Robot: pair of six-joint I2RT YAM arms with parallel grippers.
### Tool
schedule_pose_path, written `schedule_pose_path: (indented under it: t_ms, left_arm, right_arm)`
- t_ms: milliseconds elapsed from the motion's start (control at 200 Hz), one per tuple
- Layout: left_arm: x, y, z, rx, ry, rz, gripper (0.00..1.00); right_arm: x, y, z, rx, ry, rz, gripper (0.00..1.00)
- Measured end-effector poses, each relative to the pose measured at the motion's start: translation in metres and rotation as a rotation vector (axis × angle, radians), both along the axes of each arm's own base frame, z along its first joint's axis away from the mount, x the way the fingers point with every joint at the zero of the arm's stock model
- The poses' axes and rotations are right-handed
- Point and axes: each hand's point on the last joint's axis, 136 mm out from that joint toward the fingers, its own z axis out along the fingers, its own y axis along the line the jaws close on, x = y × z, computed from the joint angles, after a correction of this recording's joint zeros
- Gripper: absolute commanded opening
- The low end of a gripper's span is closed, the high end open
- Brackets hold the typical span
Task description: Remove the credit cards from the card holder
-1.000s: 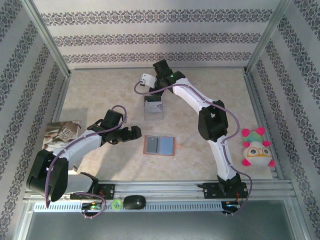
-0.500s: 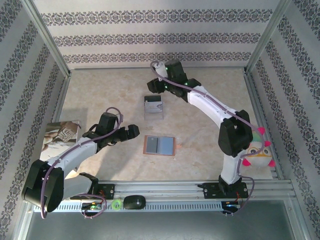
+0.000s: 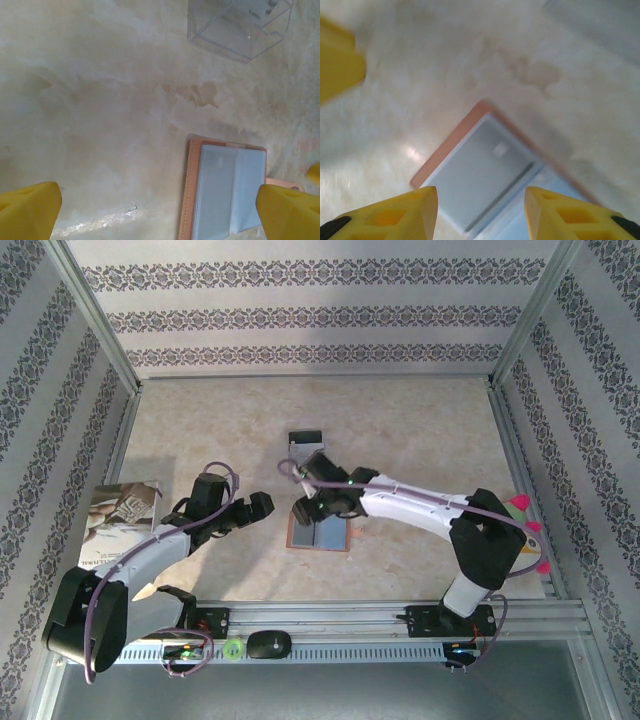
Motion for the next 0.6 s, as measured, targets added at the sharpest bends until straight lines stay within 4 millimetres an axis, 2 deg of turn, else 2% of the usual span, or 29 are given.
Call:
schedule_pose_path:
  t_ms: [75,170,365,600]
  left_arm:
    - [0.001,0.004,0.006,0.011,-0.025,0.018,0.99]
    - [0.001,0.011,0.012,0.033,-0.046,0.045,0.99]
    - [-0.003,0.025,0.018,0.072,-0.058,0.095,0.99]
    - [-0.008,0.032,0.013,0.097,-0.036,0.107,0.98]
  right_arm:
    - [-0.016,0.006,-0.006,-0.043,-0.011,0.048,0.51]
    - [-0.024,0.01,-0.017,-0.087,-0.029,0.081,0.52]
    - [-0.025,0.013,-0.045,-0.181,-0.041,0.114,0.53]
    - [-0.022,0.022,-0.057,-0.232,-0.072,0.146,0.53]
